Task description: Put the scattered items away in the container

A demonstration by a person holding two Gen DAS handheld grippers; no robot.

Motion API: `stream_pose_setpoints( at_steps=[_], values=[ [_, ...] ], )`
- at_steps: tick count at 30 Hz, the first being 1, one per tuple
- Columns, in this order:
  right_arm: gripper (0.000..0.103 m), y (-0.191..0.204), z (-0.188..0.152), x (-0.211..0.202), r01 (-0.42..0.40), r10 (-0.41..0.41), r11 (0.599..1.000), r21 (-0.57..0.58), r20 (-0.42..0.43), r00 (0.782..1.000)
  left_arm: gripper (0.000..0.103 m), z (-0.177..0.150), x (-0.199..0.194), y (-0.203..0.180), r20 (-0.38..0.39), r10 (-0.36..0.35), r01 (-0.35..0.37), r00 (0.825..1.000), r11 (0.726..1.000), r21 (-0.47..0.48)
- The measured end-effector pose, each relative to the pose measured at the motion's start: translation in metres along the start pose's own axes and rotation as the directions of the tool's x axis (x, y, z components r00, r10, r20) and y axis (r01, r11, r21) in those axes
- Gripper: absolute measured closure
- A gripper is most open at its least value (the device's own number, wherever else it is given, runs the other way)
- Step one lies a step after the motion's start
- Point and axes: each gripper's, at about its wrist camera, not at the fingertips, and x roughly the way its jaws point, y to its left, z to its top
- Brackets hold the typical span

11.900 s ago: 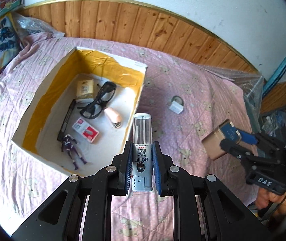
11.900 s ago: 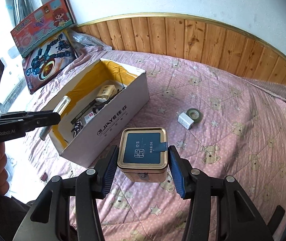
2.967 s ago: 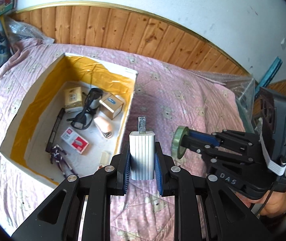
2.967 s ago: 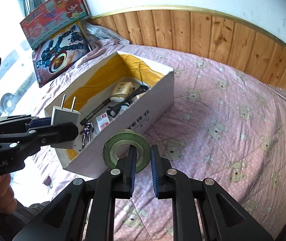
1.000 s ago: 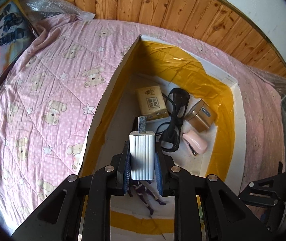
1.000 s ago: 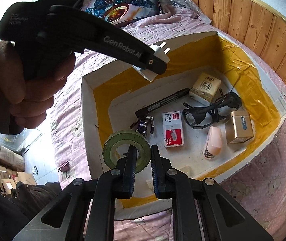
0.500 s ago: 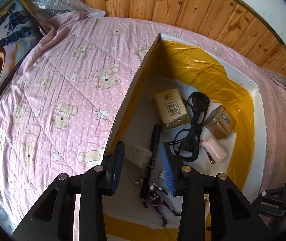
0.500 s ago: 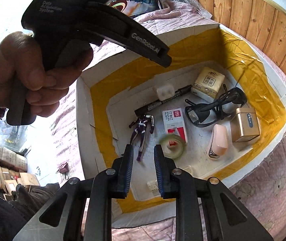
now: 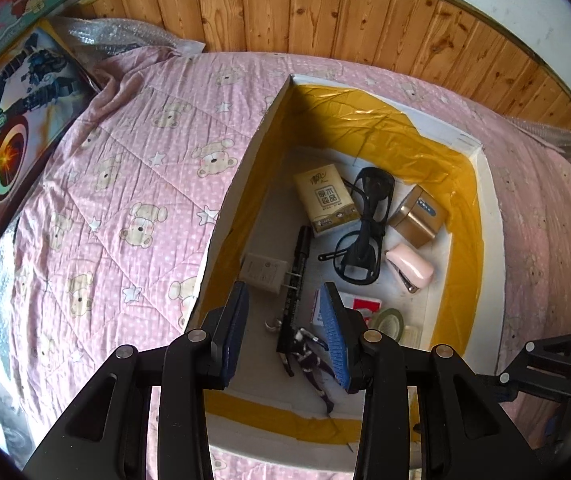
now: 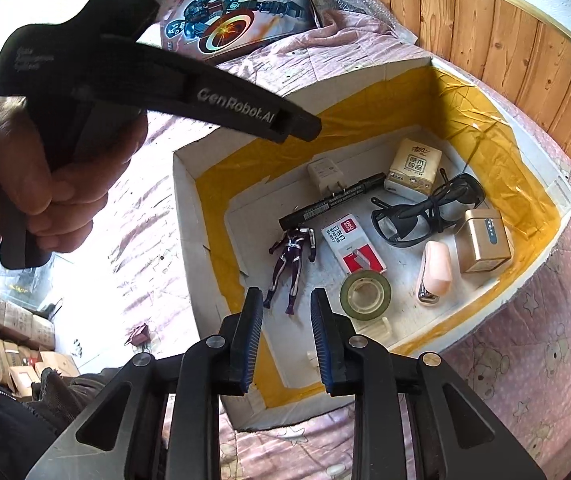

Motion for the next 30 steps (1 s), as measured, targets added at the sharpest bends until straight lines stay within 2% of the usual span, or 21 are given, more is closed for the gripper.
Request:
stream_pose_setpoints(
  at_steps=[7, 16, 23, 30],
  values=[
    [0.071, 0.005, -0.003, -0.02, 0.024, -0.025, 0.999, 0.035, 0.034, 0.999, 0.054, -0.018, -0.035, -0.01, 0.04, 0.036, -0.035, 0.999, 0.999, -0.014],
    [0.068, -0.005, -0.004, -0.046, 0.065, -0.075, 0.99, 0.123, 0.081, 0.994, 0.048, -0.04, -0.072, -0.024, 0.072, 0.022, -0.02, 0.997, 0.999, -0.026],
    [0.064, -0.006, -0.005, -0.055, 0.075, -0.091, 0.984, 0.161, 0.096, 0.991, 0.046, -0.058, -0.079, -0.03, 0.056, -0.005, 0.009, 0.998, 0.998, -0.056],
    [0.063, -0.005, -0.007, -0.058, 0.087, -0.105, 0.981, 0.171, 0.096, 0.99, 0.044, -0.067, -0.09, -0.039, 0.115, 0.021, -0.02, 0.993, 1.0, -0.016]
  ],
)
